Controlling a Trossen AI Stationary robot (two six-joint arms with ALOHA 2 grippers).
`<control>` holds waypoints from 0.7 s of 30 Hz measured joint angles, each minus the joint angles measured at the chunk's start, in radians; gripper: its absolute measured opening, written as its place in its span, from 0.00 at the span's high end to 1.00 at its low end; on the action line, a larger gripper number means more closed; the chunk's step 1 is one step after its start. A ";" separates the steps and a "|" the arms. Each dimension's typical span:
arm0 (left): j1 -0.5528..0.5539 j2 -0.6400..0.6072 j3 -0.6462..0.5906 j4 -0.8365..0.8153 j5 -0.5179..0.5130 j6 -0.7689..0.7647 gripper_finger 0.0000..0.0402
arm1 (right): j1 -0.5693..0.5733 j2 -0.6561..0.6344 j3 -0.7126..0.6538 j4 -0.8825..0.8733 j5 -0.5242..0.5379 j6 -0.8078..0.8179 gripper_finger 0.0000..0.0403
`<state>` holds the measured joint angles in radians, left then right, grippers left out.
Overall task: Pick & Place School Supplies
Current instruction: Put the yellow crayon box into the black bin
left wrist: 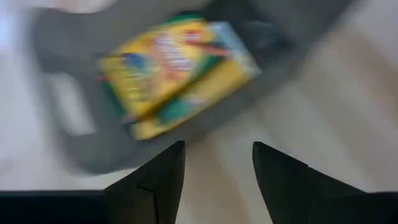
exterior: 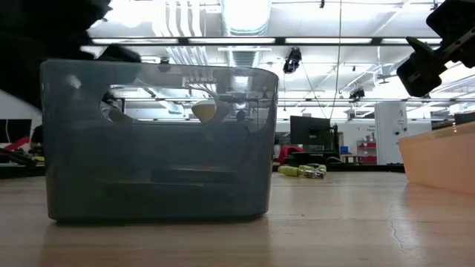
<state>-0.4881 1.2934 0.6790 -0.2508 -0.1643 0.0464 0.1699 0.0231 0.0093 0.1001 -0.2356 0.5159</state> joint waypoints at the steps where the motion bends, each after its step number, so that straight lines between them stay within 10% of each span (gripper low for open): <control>1: 0.000 0.000 -0.015 0.022 0.058 0.007 0.52 | 0.000 0.000 0.000 0.000 0.000 0.000 0.35; 11: 0.000 -0.007 -0.038 -0.079 0.799 0.026 0.52 | 0.000 -0.001 0.000 0.000 0.000 0.000 0.34; 21: -0.023 -0.007 -0.048 -0.223 0.886 0.145 0.52 | 0.000 -0.001 0.000 0.000 0.000 0.000 0.35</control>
<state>-0.5115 1.2865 0.6312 -0.4734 0.7216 0.1915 0.1699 0.0219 0.0093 0.1001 -0.2359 0.5159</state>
